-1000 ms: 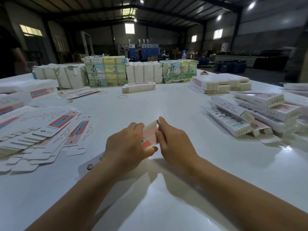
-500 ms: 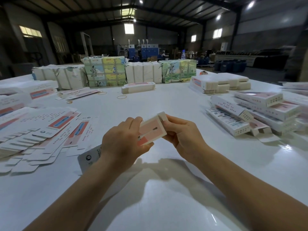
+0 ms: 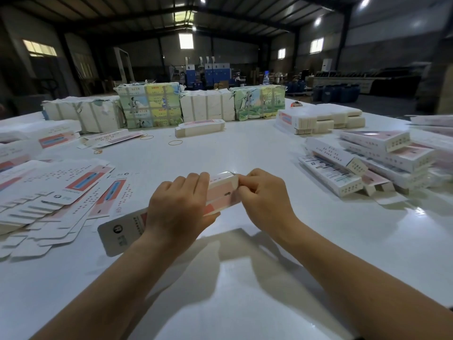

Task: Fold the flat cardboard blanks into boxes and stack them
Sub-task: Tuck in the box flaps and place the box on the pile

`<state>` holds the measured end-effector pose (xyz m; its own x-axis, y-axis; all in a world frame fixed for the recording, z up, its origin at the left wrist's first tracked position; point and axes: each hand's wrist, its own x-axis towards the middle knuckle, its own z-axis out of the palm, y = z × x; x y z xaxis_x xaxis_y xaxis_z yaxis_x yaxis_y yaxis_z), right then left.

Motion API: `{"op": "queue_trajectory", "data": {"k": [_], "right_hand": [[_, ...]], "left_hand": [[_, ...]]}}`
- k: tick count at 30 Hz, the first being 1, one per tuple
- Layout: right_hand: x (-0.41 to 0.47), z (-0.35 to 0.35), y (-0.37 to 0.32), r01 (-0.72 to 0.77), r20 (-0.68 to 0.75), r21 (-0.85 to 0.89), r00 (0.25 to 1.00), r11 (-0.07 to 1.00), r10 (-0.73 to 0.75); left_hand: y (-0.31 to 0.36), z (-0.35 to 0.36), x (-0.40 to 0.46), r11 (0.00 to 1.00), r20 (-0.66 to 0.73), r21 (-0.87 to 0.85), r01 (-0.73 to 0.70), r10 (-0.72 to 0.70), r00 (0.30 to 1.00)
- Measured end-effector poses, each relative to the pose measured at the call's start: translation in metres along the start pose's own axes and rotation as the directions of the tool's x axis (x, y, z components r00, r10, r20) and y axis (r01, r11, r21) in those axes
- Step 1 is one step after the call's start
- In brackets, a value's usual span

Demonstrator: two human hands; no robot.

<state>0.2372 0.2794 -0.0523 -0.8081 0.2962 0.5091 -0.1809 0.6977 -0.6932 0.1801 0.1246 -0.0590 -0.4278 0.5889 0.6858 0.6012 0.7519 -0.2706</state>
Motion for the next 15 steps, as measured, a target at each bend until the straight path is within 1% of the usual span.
{"op": "queue_trajectory", "data": {"k": [4, 8, 10, 11, 13, 14, 15], "right_hand": [[-0.004, 0.002, -0.002, 0.114, -0.049, -0.252, 0.99, 0.961, -0.13], [-0.007, 0.006, -0.002, 0.179, -0.003, -0.423, 0.98, 0.888, -0.199], [-0.007, 0.007, -0.001, 0.18, 0.003, -0.417, 0.98, 0.891, -0.197], [-0.006, 0.007, -0.001, 0.162, 0.004, -0.384, 0.985, 0.909, -0.174], [-0.004, 0.006, 0.0, 0.126, -0.011, -0.24, 0.991, 0.962, -0.133], [-0.003, 0.005, -0.002, 0.133, -0.019, -0.176, 0.99, 0.975, -0.139], [-0.003, 0.002, -0.004, 0.161, -0.012, -0.16, 0.986, 0.974, -0.165]], "left_hand": [[0.002, 0.0, 0.0, 1.0, 0.014, -0.009, 0.014, -0.014, 1.0], [0.01, 0.0, 0.001, 0.997, 0.048, -0.047, 0.062, -0.06, 0.997], [0.011, -0.001, -0.001, 0.997, 0.079, -0.044, 0.065, -0.061, 0.995], [0.011, -0.003, -0.001, 0.997, 0.105, -0.049, 0.063, -0.057, 0.993], [0.004, -0.004, 0.002, 0.988, 0.149, -0.111, 0.106, -0.088, 0.985], [0.0, -0.005, 0.002, 0.981, 0.171, -0.151, 0.125, -0.098, 0.98], [-0.001, -0.004, 0.005, 0.974, 0.18, -0.181, 0.139, -0.106, 0.978]]}}
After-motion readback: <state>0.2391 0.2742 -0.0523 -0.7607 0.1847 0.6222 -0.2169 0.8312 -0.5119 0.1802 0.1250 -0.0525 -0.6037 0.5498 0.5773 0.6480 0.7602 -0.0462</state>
